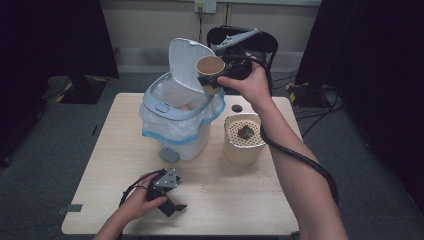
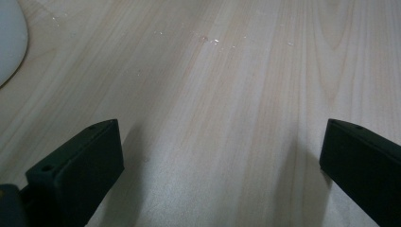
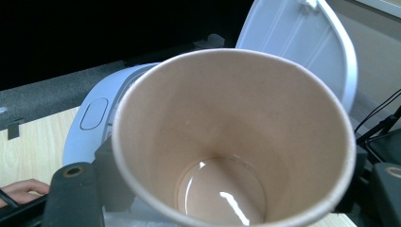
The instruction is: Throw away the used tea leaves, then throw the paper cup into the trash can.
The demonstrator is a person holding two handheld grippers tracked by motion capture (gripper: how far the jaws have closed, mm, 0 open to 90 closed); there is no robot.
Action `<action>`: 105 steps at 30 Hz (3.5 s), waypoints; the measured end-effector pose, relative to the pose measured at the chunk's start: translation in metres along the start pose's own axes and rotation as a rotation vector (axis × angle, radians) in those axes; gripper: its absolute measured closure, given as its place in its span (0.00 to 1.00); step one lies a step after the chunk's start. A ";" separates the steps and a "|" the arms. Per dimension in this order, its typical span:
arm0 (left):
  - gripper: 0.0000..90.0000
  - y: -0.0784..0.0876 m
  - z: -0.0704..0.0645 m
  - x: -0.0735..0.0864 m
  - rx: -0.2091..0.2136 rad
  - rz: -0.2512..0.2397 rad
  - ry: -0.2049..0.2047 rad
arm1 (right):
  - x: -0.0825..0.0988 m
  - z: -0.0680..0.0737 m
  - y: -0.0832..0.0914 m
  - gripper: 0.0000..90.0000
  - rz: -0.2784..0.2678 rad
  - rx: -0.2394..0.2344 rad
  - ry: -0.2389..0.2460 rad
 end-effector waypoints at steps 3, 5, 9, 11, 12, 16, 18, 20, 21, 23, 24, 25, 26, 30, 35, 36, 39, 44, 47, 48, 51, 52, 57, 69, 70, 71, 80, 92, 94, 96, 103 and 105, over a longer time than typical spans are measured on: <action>0.00 0.000 0.000 0.000 0.000 0.001 0.000 | -0.003 0.001 -0.005 0.27 0.002 -0.004 0.005; 0.00 0.000 0.000 0.000 0.000 0.000 0.000 | -0.004 0.001 -0.008 0.27 0.005 -0.005 0.008; 0.00 0.000 0.000 0.000 0.002 -0.003 0.000 | -0.007 0.002 -0.017 0.27 0.011 -0.012 0.012; 0.00 0.000 0.000 0.000 0.002 -0.003 0.000 | -0.008 0.002 -0.020 0.27 0.012 -0.017 0.015; 0.00 0.000 0.000 0.000 0.002 -0.003 0.000 | -0.009 0.003 -0.023 0.27 0.013 -0.017 0.017; 0.00 0.000 0.000 0.000 0.002 -0.003 0.000 | -0.011 0.003 -0.029 0.27 0.013 -0.022 0.016; 0.00 0.000 0.000 0.000 0.002 -0.003 0.000 | -0.012 0.002 -0.034 0.27 0.011 -0.027 0.017; 0.00 0.000 0.000 0.000 0.002 -0.003 0.000 | -0.013 0.002 -0.037 0.27 0.012 -0.031 0.017; 0.00 0.000 0.000 0.000 0.002 -0.003 0.001 | -0.013 0.001 -0.039 0.27 0.010 -0.031 0.018; 0.00 0.000 0.000 0.000 0.002 -0.003 0.001 | -0.013 0.001 -0.042 0.27 0.008 -0.033 0.014; 0.00 0.000 0.000 0.000 0.002 -0.003 0.000 | -0.012 0.000 -0.044 0.27 0.007 -0.032 0.012; 0.00 0.000 0.000 0.000 0.002 -0.003 0.000 | -0.012 -0.001 -0.046 0.27 0.007 -0.037 0.009; 0.00 0.000 0.000 0.000 0.002 -0.003 0.000 | -0.012 -0.001 -0.047 0.27 0.009 -0.036 0.007; 0.00 0.000 0.000 0.000 0.002 -0.003 0.000 | -0.010 -0.002 -0.054 0.27 0.015 -0.038 0.006; 0.00 0.000 0.000 0.000 0.002 -0.003 0.001 | -0.008 -0.001 -0.062 0.27 0.007 -0.063 -0.001; 0.00 0.000 0.000 0.000 0.002 -0.003 0.000 | -0.008 0.000 -0.063 0.26 0.008 -0.070 -0.002; 0.00 0.000 0.000 0.000 0.002 -0.003 0.001 | -0.007 0.000 -0.067 0.21 -0.009 -0.078 0.004; 0.00 0.000 0.000 0.000 0.002 -0.003 0.001 | -0.004 0.003 -0.071 0.16 0.019 -0.124 -0.002; 0.00 0.000 0.000 0.000 0.002 -0.003 0.001 | -0.001 0.005 -0.068 0.16 0.029 -0.140 0.004; 0.00 0.000 0.000 0.000 0.002 -0.003 0.000 | 0.000 0.007 -0.067 0.16 0.033 -0.145 0.003; 0.00 0.000 0.000 0.000 0.002 -0.003 0.000 | 0.004 0.009 -0.061 0.16 0.037 -0.147 0.011; 0.00 0.000 0.000 0.000 0.000 0.002 0.001 | 0.005 0.010 -0.060 0.16 0.036 -0.151 0.009; 0.00 0.001 0.000 0.000 0.000 0.009 -0.003 | 0.013 0.012 -0.052 0.16 0.051 -0.154 0.007; 0.00 0.000 0.000 0.000 0.002 -0.005 0.004 | 0.029 0.012 -0.026 0.16 0.054 -0.160 -0.006; 0.00 0.000 0.000 0.000 0.002 -0.006 0.004 | 0.030 0.012 -0.025 0.16 0.054 -0.158 -0.009; 0.00 0.000 0.000 0.000 0.002 -0.006 0.004 | 0.032 0.012 -0.022 0.16 0.049 -0.157 -0.012; 0.00 0.000 0.000 0.000 0.002 -0.004 0.004 | 0.042 0.011 -0.009 0.17 0.076 -0.149 -0.006; 0.00 0.000 0.000 0.000 0.001 -0.003 -0.001 | 0.056 0.002 0.001 0.17 0.074 -0.135 -0.045; 0.00 0.000 0.000 0.000 0.001 -0.004 0.000 | 0.057 0.000 0.001 0.17 0.076 -0.130 -0.047; 0.00 0.000 0.000 0.000 -0.001 -0.004 -0.003 | 0.058 -0.003 0.001 0.17 0.072 -0.126 -0.053; 0.00 0.000 0.000 0.000 0.001 -0.003 -0.001 | 0.058 -0.015 -0.004 0.18 0.059 -0.113 -0.074; 0.00 0.000 0.000 0.000 0.000 0.002 0.000 | 0.057 -0.018 -0.006 0.18 0.066 -0.109 -0.071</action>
Point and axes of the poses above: each handheld gripper's, and its own axes: y roughly backward along the jaws, x roughly out of its underside, z roughly to its left, the point moved 3 cm from there along -y, roughly forward along the jaws, and after that the axes turned 15 degrees about -x, right-handed, at the moved point
